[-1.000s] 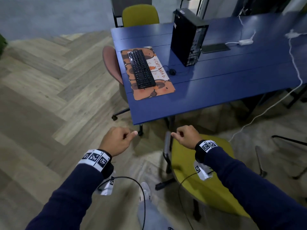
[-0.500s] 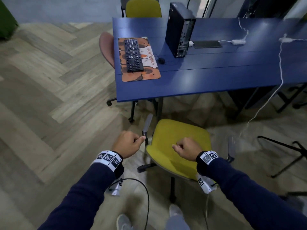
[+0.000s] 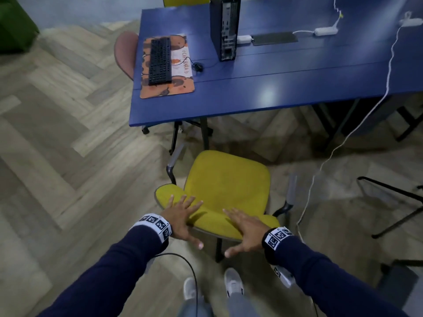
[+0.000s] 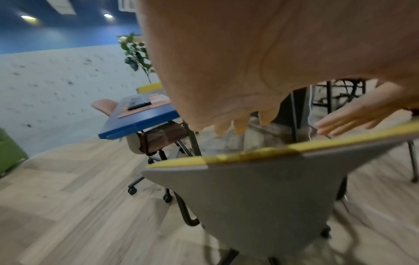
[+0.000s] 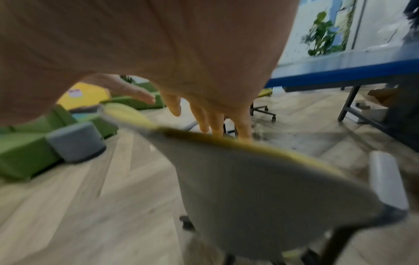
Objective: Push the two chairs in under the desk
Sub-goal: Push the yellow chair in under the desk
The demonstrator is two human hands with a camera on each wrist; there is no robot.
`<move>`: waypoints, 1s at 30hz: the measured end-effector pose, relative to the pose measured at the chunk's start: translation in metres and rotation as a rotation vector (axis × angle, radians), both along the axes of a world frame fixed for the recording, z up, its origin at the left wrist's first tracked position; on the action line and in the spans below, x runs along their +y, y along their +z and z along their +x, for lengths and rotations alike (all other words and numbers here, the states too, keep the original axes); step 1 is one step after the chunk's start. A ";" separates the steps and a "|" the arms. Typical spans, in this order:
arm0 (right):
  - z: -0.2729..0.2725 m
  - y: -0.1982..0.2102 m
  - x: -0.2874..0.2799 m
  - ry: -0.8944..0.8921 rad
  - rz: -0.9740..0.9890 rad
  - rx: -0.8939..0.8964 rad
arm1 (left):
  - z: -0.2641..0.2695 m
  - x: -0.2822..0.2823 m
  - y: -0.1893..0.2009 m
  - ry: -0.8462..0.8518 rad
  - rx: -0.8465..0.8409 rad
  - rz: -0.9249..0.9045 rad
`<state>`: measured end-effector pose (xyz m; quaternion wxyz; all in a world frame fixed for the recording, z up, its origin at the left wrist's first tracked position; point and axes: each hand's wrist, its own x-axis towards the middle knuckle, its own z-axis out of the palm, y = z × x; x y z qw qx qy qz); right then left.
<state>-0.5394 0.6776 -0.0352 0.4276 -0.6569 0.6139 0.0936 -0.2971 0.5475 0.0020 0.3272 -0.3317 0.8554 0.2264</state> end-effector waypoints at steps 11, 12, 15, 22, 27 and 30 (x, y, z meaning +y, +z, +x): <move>-0.001 -0.037 0.016 0.050 -0.083 0.219 | -0.028 -0.012 -0.065 -0.191 -0.119 -0.049; -0.001 -0.038 0.017 0.050 -0.087 0.223 | -0.029 -0.013 -0.069 -0.206 -0.102 -0.066; -0.004 -0.041 0.015 0.053 -0.090 0.226 | -0.028 -0.015 -0.073 -0.246 -0.082 -0.074; -0.010 -0.041 0.011 0.011 -0.078 0.184 | -0.028 -0.015 -0.073 -0.287 -0.026 -0.089; -0.008 -0.042 0.014 -0.028 -0.101 0.166 | -0.021 -0.015 -0.074 -0.290 0.017 -0.100; -0.008 -0.044 0.015 -0.040 -0.122 0.178 | -0.010 -0.025 -0.070 -0.287 0.057 -0.124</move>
